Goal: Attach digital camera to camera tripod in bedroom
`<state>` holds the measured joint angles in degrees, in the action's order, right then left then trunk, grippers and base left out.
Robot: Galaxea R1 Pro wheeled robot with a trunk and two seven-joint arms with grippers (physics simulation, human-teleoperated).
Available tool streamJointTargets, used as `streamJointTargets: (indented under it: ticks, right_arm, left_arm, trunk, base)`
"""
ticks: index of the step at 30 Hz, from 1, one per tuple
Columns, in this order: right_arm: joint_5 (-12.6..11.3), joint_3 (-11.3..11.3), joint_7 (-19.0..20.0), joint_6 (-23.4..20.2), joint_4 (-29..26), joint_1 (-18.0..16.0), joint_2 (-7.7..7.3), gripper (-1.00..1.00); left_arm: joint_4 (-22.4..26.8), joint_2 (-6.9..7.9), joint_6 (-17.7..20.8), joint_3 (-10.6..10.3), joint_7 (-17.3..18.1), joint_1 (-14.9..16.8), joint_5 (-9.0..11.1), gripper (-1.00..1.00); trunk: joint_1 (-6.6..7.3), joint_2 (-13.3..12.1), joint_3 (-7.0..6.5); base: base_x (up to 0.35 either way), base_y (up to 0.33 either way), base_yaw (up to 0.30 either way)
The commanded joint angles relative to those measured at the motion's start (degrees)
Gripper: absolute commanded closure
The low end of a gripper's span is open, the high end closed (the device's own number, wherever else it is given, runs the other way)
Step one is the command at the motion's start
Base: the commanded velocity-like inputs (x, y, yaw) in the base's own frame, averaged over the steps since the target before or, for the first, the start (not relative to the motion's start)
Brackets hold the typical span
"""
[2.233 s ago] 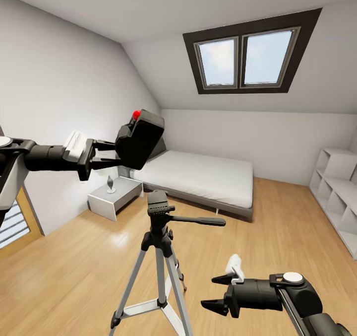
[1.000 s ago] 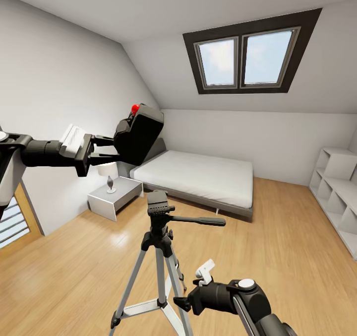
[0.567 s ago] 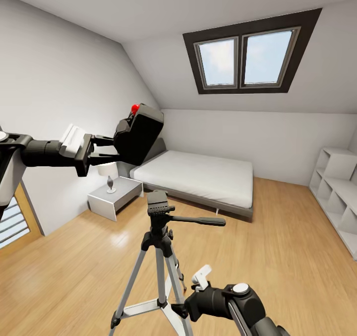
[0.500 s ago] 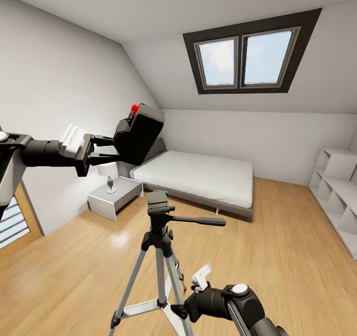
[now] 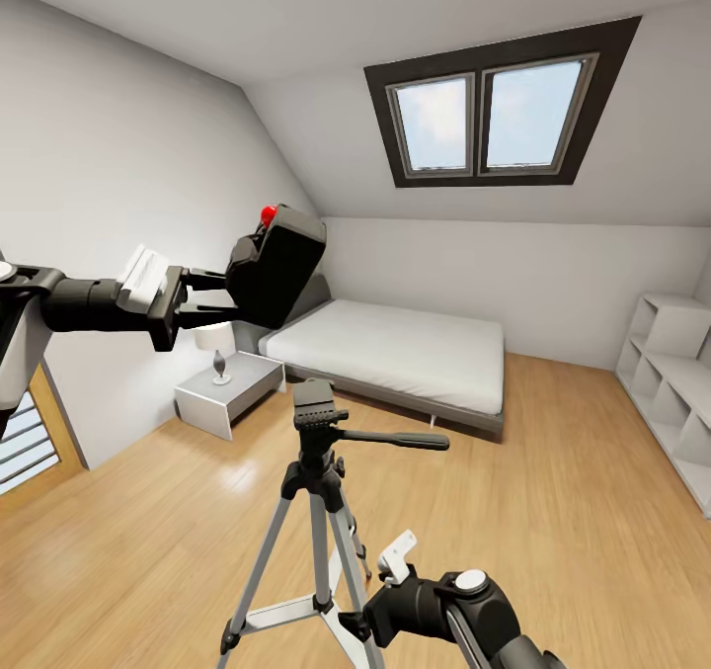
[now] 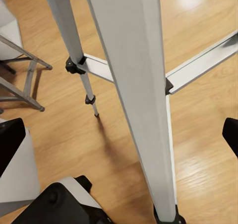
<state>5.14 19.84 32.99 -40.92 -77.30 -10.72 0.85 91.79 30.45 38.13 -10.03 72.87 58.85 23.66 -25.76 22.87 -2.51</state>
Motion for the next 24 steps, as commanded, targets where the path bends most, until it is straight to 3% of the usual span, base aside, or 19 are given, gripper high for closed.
streamJointTargets:
  ticks: [1, 13, 24]
  right_arm:
    - [0.57, -0.01, 0.37, -0.06, -0.01, -0.03, 0.03, -1.0]
    - [2.41, 0.1, -0.65, 0.5, 0.11, -0.08, -0.01, -1.0]
    - [5.67, 0.24, -0.8, 5.13, 0.13, -0.09, -0.06, -1.0]
  left_arm:
    - [-0.03, 0.05, 0.39, -0.09, 0.12, 0.04, 0.33, 1.0]
    - [-0.03, 0.05, 0.3, -0.08, 0.16, -0.01, 0.41, 1.0]
    - [-0.03, 0.05, 0.2, -0.01, 0.62, -0.05, 0.39, 1.0]
  trunk:
    - [-0.02, 0.05, 0.03]
    - [-0.02, 0.05, 0.03]
    - [-0.02, 0.05, 0.03]
  base:
    - [0.0, 0.0, 0.0]
    - [0.0, 0.0, 0.0]
    - [0.0, 0.0, 0.0]
